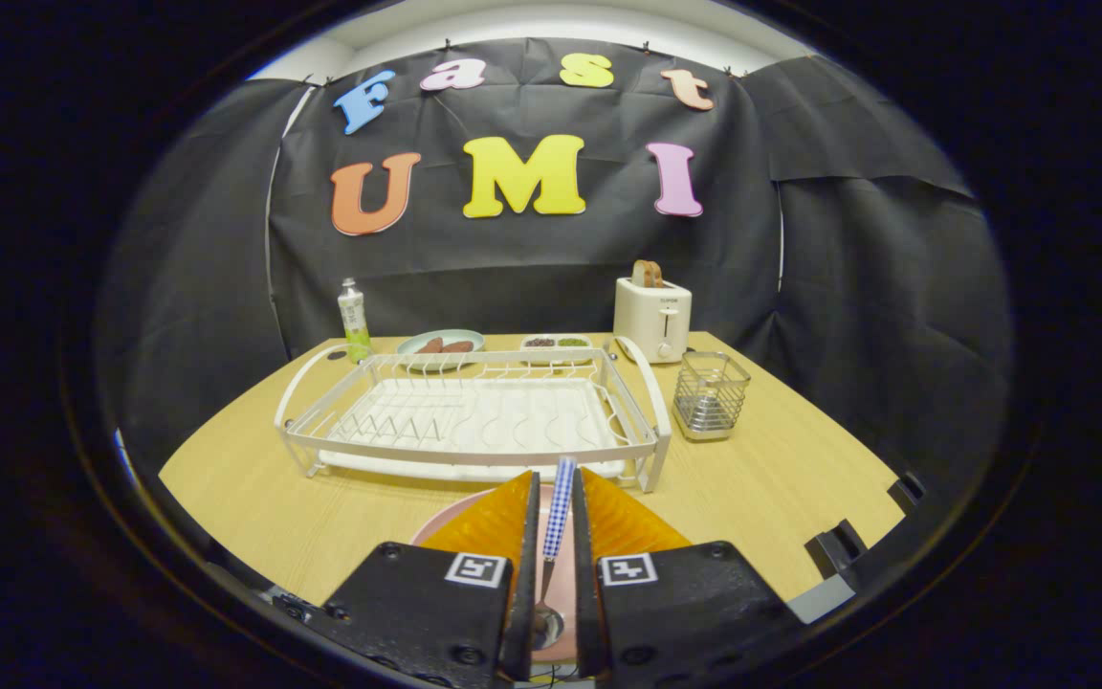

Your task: Take the plate from the dish rack, then take the spoon from the basket and place it into the plate.

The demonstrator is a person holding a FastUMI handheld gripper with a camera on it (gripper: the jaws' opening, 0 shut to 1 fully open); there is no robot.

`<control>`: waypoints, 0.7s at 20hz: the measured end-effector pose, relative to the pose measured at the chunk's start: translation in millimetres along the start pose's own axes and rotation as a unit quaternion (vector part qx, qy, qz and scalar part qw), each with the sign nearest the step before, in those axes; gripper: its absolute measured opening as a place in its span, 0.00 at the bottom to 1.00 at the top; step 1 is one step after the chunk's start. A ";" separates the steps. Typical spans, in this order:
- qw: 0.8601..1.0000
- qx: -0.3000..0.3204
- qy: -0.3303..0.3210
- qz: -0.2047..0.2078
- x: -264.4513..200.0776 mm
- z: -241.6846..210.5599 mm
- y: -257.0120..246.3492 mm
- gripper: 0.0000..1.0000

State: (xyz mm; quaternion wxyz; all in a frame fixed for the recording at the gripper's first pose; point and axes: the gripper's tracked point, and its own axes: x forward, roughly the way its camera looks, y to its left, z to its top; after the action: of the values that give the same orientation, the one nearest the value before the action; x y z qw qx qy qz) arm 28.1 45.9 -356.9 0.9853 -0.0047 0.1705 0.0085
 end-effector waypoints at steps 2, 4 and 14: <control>1.000 -0.005 0.008 0.003 -1.7 1.0 -4.9 0.39; 1.000 -0.007 0.010 -0.007 -7.7 7.7 -17.8 0.53; 0.999 -0.003 -0.041 -0.016 -45.8 126.1 -50.0 1.00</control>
State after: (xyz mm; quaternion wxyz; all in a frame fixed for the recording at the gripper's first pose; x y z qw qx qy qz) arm 28.3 -3.2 -222.4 0.9915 -0.0104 0.1294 -0.0062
